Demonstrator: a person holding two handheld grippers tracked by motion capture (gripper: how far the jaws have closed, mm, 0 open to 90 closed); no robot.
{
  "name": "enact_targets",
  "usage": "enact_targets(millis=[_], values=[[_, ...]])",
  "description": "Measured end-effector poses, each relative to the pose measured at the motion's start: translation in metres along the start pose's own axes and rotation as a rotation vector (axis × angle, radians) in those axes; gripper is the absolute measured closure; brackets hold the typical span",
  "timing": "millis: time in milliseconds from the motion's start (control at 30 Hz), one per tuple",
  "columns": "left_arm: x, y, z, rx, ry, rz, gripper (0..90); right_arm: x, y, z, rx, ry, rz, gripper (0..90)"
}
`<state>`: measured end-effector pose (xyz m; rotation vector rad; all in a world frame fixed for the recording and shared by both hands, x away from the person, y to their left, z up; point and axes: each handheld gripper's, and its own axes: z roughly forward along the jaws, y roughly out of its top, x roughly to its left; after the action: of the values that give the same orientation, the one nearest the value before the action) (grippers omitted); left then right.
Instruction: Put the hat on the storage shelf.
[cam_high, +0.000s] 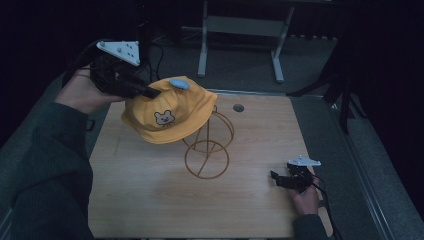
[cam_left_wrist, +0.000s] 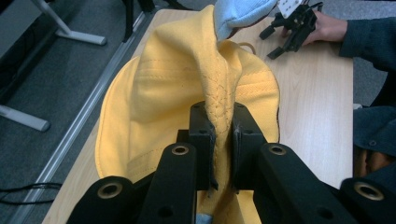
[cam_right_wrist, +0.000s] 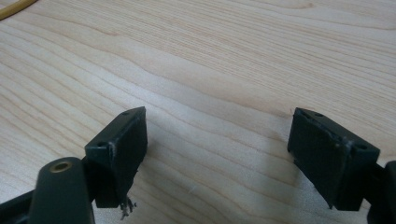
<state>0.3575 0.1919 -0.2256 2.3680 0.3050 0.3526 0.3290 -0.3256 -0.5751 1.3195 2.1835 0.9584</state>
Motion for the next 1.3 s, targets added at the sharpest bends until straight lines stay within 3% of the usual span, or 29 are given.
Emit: enact_targets(millis=[600,1100,1300], values=[[0.002,0.026,0.04,0.028,-0.035,0.033,81.1,0.0,0.0,0.0,-0.001,0.0,0.001,20.0],[-0.002,0.04,0.084,0.063,-0.03,0.053,79.9,0.0,0.0,0.0,0.0,0.0,-0.002,19.9],[-0.006,0.05,0.106,0.086,-0.003,0.073,79.8,0.0,0.0,0.0,0.0,0.0,0.001,20.0]])
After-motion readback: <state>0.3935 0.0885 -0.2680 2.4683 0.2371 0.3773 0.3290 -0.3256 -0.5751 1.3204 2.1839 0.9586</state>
